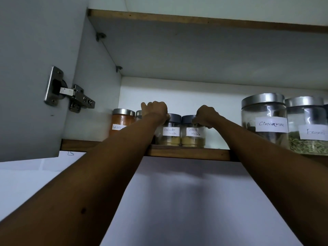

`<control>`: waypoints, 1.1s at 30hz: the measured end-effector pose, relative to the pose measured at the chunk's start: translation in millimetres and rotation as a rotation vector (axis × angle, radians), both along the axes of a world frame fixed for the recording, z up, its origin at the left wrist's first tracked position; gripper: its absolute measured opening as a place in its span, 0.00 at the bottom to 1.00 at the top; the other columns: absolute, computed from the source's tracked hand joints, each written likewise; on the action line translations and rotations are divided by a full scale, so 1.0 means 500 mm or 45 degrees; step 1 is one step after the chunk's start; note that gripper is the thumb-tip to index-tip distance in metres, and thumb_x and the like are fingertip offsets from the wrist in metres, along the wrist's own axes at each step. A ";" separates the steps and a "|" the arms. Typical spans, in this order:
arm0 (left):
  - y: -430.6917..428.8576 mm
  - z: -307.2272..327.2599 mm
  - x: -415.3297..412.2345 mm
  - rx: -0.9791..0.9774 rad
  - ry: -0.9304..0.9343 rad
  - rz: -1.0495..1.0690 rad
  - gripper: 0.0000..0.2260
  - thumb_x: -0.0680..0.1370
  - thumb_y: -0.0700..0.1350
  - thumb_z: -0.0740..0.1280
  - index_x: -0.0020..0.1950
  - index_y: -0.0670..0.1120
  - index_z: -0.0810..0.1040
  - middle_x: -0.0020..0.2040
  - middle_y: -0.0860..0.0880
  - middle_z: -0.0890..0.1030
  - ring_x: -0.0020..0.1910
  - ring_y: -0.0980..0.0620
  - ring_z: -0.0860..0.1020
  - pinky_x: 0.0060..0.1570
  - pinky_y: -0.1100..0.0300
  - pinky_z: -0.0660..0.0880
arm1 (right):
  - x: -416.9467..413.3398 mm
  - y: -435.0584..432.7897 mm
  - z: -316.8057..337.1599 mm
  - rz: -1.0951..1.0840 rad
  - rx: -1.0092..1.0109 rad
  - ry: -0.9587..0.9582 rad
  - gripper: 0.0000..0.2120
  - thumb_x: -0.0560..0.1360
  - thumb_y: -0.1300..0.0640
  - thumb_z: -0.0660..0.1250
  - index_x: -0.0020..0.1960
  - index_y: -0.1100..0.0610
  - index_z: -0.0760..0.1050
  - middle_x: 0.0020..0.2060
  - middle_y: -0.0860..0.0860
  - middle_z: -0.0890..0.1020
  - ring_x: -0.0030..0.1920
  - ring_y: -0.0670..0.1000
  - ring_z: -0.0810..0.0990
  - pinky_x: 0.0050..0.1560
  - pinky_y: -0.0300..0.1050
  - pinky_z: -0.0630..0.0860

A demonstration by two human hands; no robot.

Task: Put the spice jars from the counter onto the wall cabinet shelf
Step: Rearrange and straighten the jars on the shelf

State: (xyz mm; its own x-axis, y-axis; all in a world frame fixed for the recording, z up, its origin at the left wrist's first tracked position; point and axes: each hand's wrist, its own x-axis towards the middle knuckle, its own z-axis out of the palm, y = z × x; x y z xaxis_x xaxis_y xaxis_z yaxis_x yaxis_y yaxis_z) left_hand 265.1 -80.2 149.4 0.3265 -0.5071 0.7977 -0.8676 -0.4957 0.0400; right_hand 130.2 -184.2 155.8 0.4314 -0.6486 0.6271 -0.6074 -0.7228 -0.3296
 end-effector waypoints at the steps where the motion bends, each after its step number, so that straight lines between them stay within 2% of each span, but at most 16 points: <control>1: 0.000 0.001 0.000 0.009 0.005 -0.003 0.15 0.78 0.54 0.63 0.60 0.48 0.77 0.59 0.46 0.78 0.61 0.45 0.74 0.64 0.51 0.60 | -0.002 0.002 0.000 0.010 0.014 -0.018 0.06 0.70 0.62 0.68 0.45 0.64 0.75 0.33 0.55 0.74 0.31 0.54 0.72 0.29 0.40 0.68; 3: 0.000 0.002 0.002 0.050 -0.024 0.019 0.15 0.78 0.54 0.63 0.59 0.48 0.77 0.58 0.47 0.79 0.60 0.45 0.74 0.64 0.51 0.59 | -0.005 0.003 0.001 0.040 0.056 -0.054 0.04 0.69 0.65 0.68 0.40 0.64 0.73 0.29 0.55 0.73 0.27 0.52 0.68 0.27 0.40 0.67; 6: 0.002 0.003 0.007 0.129 -0.087 0.081 0.16 0.78 0.55 0.63 0.60 0.48 0.75 0.60 0.47 0.78 0.63 0.46 0.71 0.64 0.51 0.58 | -0.009 0.002 -0.001 0.086 0.118 -0.106 0.07 0.70 0.67 0.67 0.34 0.63 0.71 0.35 0.58 0.76 0.25 0.53 0.66 0.26 0.40 0.67; 9: 0.002 0.003 0.012 0.192 -0.057 0.072 0.16 0.77 0.56 0.63 0.60 0.48 0.74 0.59 0.46 0.77 0.64 0.46 0.69 0.66 0.50 0.55 | -0.009 0.004 -0.002 0.106 0.126 -0.124 0.03 0.70 0.66 0.68 0.41 0.64 0.74 0.38 0.59 0.77 0.31 0.56 0.74 0.32 0.46 0.75; 12: 0.001 0.002 0.012 0.224 -0.068 0.060 0.17 0.77 0.56 0.64 0.59 0.46 0.74 0.58 0.46 0.78 0.63 0.47 0.70 0.68 0.49 0.52 | -0.007 0.001 -0.002 0.101 0.119 -0.128 0.07 0.69 0.65 0.70 0.46 0.66 0.77 0.40 0.59 0.77 0.38 0.60 0.77 0.36 0.48 0.77; 14: 0.001 0.001 0.010 0.228 -0.092 0.072 0.17 0.77 0.57 0.63 0.59 0.46 0.74 0.58 0.46 0.78 0.63 0.47 0.70 0.68 0.49 0.51 | -0.007 -0.001 -0.002 0.102 0.111 -0.121 0.07 0.69 0.65 0.70 0.46 0.66 0.77 0.40 0.59 0.77 0.36 0.59 0.77 0.33 0.47 0.77; 17: -0.001 -0.001 0.012 0.240 -0.093 0.078 0.18 0.77 0.57 0.62 0.60 0.47 0.73 0.58 0.46 0.78 0.64 0.47 0.69 0.68 0.48 0.51 | -0.004 0.001 -0.002 0.088 0.104 -0.112 0.06 0.69 0.63 0.70 0.41 0.64 0.74 0.37 0.58 0.77 0.30 0.53 0.73 0.29 0.43 0.74; 19: -0.002 -0.002 0.014 0.235 -0.096 0.055 0.20 0.77 0.59 0.60 0.62 0.47 0.73 0.61 0.46 0.77 0.68 0.46 0.66 0.70 0.47 0.49 | 0.000 0.007 -0.003 0.085 0.080 -0.095 0.13 0.69 0.55 0.70 0.47 0.63 0.74 0.40 0.55 0.76 0.37 0.54 0.75 0.36 0.44 0.74; 21: 0.003 -0.003 0.012 0.160 -0.100 0.017 0.23 0.78 0.60 0.57 0.66 0.47 0.71 0.64 0.45 0.76 0.73 0.45 0.59 0.71 0.47 0.47 | 0.005 0.007 -0.003 -0.007 -0.007 -0.086 0.21 0.67 0.47 0.68 0.51 0.62 0.73 0.51 0.58 0.73 0.53 0.59 0.73 0.51 0.48 0.72; 23: 0.012 -0.001 0.004 0.011 -0.141 -0.013 0.20 0.80 0.57 0.56 0.65 0.48 0.72 0.64 0.46 0.76 0.74 0.46 0.58 0.71 0.48 0.48 | 0.008 0.009 -0.002 -0.115 -0.134 -0.120 0.21 0.72 0.49 0.65 0.60 0.61 0.71 0.62 0.60 0.69 0.63 0.62 0.67 0.57 0.51 0.68; 25: 0.026 0.000 -0.009 -0.077 -0.224 -0.008 0.15 0.80 0.52 0.57 0.62 0.48 0.75 0.63 0.46 0.78 0.72 0.46 0.61 0.71 0.48 0.50 | 0.010 0.012 -0.001 -0.141 -0.249 -0.166 0.20 0.75 0.53 0.62 0.64 0.60 0.69 0.64 0.59 0.68 0.65 0.62 0.66 0.56 0.52 0.69; 30: 0.068 -0.003 -0.046 0.059 -0.656 0.021 0.11 0.78 0.46 0.61 0.57 0.47 0.79 0.57 0.47 0.81 0.65 0.47 0.70 0.70 0.46 0.51 | 0.006 0.039 0.000 -0.143 -0.447 -0.189 0.16 0.75 0.57 0.61 0.60 0.63 0.75 0.60 0.59 0.74 0.62 0.61 0.69 0.54 0.51 0.71; 33: 0.108 0.005 -0.062 0.048 -0.712 0.002 0.12 0.78 0.45 0.61 0.59 0.47 0.78 0.57 0.47 0.81 0.63 0.47 0.73 0.70 0.46 0.52 | -0.004 0.074 -0.005 0.006 -0.468 -0.236 0.13 0.75 0.63 0.59 0.56 0.62 0.77 0.58 0.58 0.77 0.60 0.60 0.72 0.54 0.51 0.73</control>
State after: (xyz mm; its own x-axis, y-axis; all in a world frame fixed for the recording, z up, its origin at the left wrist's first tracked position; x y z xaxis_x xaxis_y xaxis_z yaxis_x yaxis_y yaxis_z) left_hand 234.0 -26.2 151.8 -0.1404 -0.5385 0.8309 -0.7506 -0.4894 -0.4440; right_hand 128.5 -147.4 153.5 0.2919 -0.3650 0.8841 -0.5586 -0.8154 -0.1521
